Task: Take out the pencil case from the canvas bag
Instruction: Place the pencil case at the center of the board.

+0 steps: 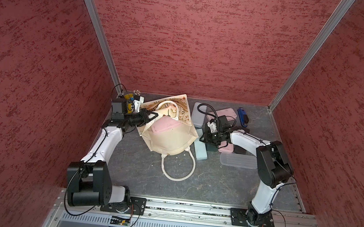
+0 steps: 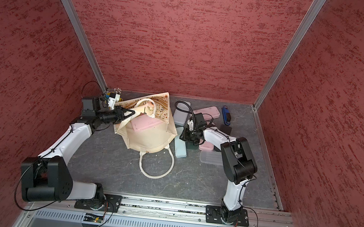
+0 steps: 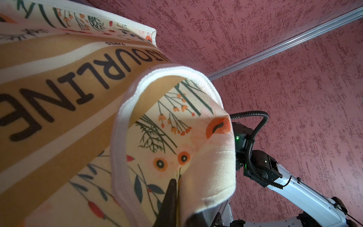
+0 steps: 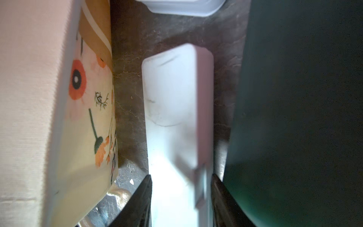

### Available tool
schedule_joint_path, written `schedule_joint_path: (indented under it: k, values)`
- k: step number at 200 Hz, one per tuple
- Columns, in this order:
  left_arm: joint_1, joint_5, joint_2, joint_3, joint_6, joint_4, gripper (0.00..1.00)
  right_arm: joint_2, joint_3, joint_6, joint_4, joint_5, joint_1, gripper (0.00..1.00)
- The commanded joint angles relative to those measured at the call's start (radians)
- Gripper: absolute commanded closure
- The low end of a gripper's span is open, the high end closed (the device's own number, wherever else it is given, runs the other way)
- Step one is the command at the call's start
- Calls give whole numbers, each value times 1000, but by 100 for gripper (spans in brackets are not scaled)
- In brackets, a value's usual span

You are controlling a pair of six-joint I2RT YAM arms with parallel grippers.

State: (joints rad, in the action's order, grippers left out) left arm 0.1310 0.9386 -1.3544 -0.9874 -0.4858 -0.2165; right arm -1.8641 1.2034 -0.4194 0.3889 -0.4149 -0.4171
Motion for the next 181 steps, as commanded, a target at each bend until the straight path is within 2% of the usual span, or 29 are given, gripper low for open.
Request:
schedule_joint_path:
  k: [1, 115, 181]
  values:
    - [5, 17, 15, 6, -19, 20, 97, 43, -8, -6, -19, -3, 6, 51]
    - [5, 16, 15, 8, -22, 26, 97, 58, -15, -8, -35, 7, 4, 50]
    - [5, 17, 15, 9, -29, 32, 97, 119, -9, 0, -33, 65, 5, 50]
